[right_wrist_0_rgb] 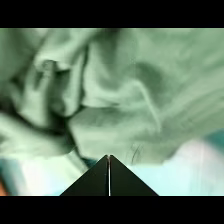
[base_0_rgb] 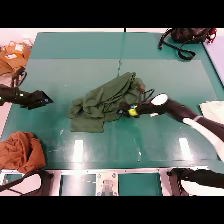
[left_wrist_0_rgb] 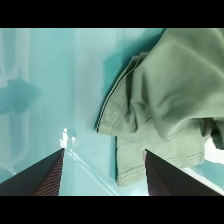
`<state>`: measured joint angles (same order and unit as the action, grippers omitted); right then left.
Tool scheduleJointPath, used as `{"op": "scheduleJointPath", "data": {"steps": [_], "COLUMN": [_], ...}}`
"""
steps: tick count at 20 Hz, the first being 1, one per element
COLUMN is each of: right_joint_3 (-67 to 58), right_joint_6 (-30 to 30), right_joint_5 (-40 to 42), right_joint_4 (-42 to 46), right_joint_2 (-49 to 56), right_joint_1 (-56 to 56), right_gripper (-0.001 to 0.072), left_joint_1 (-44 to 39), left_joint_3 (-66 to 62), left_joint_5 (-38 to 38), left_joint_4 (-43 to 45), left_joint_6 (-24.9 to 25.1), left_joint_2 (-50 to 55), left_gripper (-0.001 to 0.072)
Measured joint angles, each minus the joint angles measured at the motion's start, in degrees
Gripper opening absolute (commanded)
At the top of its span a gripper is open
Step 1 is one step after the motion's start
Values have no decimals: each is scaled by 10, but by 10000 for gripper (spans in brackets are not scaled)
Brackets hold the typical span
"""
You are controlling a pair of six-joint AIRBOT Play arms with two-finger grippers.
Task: Fold the shirts.
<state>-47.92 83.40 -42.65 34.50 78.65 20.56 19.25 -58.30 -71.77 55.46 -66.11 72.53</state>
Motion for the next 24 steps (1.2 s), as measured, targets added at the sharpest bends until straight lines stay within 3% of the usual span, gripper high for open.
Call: {"op": "scheduleJointPath", "data": {"steps": [4,5,7,8,10,18,20,21,22,24], "right_joint_3": [-2,-1,7,17,46,50,26,16,7,-7], "right_joint_6": [22,30,39,45,59,79,80,80,80,80], "right_joint_5": [-106,-132,-159,-159,-122,92,114,125,136,151], "right_joint_4": [98,118,136,137,122,-22,-40,-43,-43,-42], "right_joint_2": [-93,-107,-124,-128,-127,22,57,68,77,89], "right_joint_1": [-117,-142,-161,-158,-125,86,106,111,114,111], "right_gripper": [29,74,335,395,423,400,335,225,69,28], "left_joint_1": [0,0,0,0,0,0,0,0,0,0], "left_joint_3": [46,57,70,75,80,85,85,86,86,86], "left_joint_5": [27,37,48,53,61,62,58,54,52,49], "left_joint_4": [-3,-4,-6,-9,-19,-38,-38,-38,-38,-36], "left_joint_6": [0,0,0,0,0,1,1,2,2,2], "left_joint_2": [0,0,0,0,0,0,0,0,0,0], "left_gripper": [562,562,562,562,561,562,562,562,561,562]}}
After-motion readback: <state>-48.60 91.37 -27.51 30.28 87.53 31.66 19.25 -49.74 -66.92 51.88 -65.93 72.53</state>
